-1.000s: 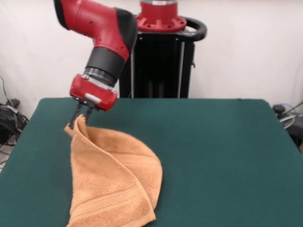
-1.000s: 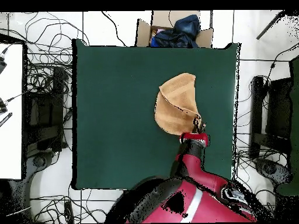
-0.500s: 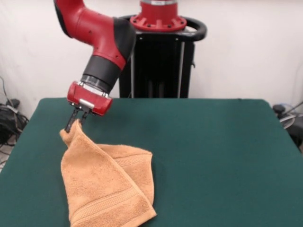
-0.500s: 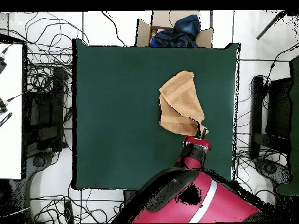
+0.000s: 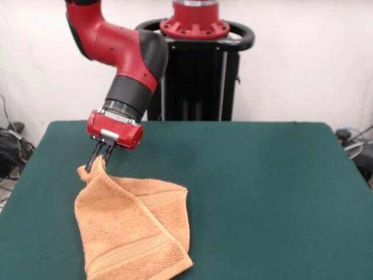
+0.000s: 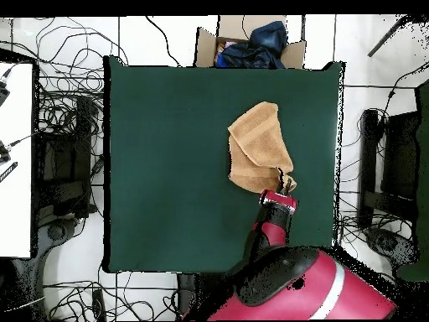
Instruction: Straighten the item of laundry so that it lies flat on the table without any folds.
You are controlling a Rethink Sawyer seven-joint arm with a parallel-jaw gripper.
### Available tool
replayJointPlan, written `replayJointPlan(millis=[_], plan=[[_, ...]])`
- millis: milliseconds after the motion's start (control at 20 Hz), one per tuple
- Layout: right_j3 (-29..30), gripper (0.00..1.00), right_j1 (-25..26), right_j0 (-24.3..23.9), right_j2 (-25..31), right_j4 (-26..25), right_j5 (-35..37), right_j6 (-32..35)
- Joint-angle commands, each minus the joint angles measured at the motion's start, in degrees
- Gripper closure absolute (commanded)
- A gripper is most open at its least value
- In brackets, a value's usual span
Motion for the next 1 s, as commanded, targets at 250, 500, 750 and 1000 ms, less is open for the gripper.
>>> replayJointPlan(millis=[250,500,750,1000], plan=[[1.40,1.00,-1.03,-3.47,12.33,-3.72,-5.16,24.92],[-0.01,1.00,-0.69,-6.79,14.72,-6.90,-4.15,28.21],[-2.17,1.00,0.59,-9.42,15.87,-8.60,-2.63,29.44],[-5.53,1.00,1.24,-14.43,17.16,-16.26,0.98,30.47]])
